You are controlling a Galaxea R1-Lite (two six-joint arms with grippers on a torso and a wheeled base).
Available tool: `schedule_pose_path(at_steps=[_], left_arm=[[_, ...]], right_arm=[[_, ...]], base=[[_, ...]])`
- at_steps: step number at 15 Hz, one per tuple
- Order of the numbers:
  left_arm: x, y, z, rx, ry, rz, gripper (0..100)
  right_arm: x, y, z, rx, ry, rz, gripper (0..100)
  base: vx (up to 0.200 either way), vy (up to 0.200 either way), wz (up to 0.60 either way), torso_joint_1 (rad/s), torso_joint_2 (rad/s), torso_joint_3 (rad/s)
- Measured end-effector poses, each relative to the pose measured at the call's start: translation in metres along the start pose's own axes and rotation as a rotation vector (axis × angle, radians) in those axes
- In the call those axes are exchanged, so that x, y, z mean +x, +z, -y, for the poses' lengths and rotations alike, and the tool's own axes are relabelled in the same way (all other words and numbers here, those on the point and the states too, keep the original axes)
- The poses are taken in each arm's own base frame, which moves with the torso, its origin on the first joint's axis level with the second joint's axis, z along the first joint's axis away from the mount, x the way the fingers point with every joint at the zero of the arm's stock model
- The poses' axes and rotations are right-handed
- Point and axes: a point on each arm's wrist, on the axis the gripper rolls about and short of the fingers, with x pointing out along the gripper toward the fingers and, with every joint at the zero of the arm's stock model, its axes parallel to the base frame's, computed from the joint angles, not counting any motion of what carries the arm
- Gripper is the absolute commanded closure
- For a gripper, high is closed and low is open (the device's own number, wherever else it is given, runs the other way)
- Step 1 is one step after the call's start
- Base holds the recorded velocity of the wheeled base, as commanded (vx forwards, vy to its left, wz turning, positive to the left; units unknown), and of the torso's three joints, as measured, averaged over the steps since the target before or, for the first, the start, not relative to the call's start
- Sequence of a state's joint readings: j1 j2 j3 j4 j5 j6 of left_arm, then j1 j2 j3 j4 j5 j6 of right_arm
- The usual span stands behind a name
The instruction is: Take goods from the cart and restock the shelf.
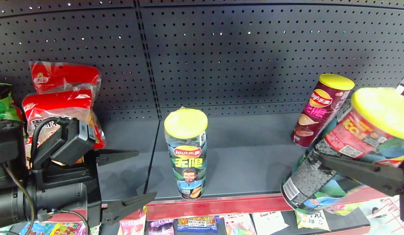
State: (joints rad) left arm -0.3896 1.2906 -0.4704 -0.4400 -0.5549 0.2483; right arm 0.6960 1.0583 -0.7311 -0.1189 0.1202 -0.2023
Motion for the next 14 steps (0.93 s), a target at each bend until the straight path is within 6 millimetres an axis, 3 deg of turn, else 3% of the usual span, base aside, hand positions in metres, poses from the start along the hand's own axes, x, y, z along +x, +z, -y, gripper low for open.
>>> schedule_pose_path(at_steps=[4,14], left_arm=[[0.0,-0.001,0.0,-0.002,-0.001,-0.003,0],[0.001,-0.002,0.0,-0.008,-0.002,-0.009,0]], right_arm=[[0.026,0.015,-0.002,-0.013,-0.018,-0.022,100],[0.083,0.027,0.0,-0.011,-0.025,-0.084,100]], base=[[0.0,0.0,0.0,0.0,0.0,0.0],[0.0,0.0,0.0,0.0,0.0,0.0]])
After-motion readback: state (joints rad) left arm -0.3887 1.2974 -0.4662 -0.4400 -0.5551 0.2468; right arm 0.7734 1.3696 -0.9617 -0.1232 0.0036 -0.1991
